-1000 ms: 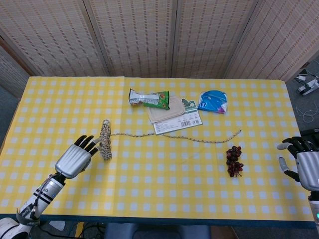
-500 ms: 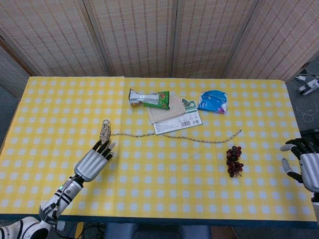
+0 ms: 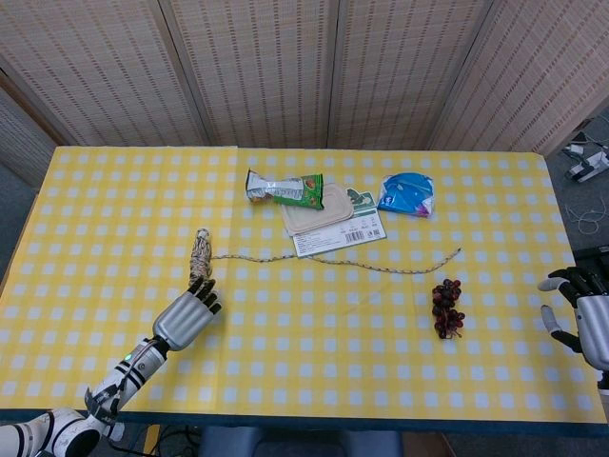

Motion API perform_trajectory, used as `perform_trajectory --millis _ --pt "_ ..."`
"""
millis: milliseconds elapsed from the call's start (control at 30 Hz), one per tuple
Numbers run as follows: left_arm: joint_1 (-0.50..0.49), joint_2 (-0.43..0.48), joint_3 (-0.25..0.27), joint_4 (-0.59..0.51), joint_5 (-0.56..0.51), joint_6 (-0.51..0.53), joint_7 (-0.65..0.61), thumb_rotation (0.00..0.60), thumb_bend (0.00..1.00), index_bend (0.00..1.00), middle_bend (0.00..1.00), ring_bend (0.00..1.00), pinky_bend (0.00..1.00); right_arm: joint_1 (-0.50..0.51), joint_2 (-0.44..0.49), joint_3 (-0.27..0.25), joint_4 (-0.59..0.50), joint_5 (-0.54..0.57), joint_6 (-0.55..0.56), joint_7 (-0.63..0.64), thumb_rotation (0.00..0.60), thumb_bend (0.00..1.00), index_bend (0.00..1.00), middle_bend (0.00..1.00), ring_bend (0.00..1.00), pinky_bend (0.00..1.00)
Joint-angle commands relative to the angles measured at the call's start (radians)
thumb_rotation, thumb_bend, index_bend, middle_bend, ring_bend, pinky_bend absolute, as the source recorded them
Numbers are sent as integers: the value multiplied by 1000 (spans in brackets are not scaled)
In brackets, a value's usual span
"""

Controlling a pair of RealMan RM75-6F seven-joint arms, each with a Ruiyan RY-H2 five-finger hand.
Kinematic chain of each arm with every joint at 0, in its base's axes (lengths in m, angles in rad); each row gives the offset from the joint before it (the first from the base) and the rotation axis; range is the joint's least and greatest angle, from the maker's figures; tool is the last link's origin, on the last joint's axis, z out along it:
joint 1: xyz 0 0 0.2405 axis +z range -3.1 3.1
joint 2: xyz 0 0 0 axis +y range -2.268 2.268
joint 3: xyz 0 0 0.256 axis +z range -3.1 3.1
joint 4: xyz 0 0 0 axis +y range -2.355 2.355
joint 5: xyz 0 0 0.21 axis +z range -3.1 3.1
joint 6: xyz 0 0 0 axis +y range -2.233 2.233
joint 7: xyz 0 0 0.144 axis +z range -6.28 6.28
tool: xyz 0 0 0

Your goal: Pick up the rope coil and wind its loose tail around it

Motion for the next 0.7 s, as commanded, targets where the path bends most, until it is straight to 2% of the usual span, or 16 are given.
perform_trajectory --millis 33,233,500,700 --pt "-5 -7 5 17 -11 -1 3 600 580 347 269 106 103 0 0 0 -1 0 -1 -1 600 363 398 316 203 336" --pt "-7 0 10 44 -53 9 48 600 580 348 275 106 103 -1 -1 0 -2 2 -1 -3 600 362 398 316 203 337" --pt "13 63 41 43 -90 46 104 600 580 355 291 109 100 -7 2 1 -8 2 8 -6 600 363 398 316 203 336" --pt "27 90 28 46 -226 76 191 600 570 347 291 109 100 -8 1 2 -11 -3 14 -5 600 363 398 316 203 336"
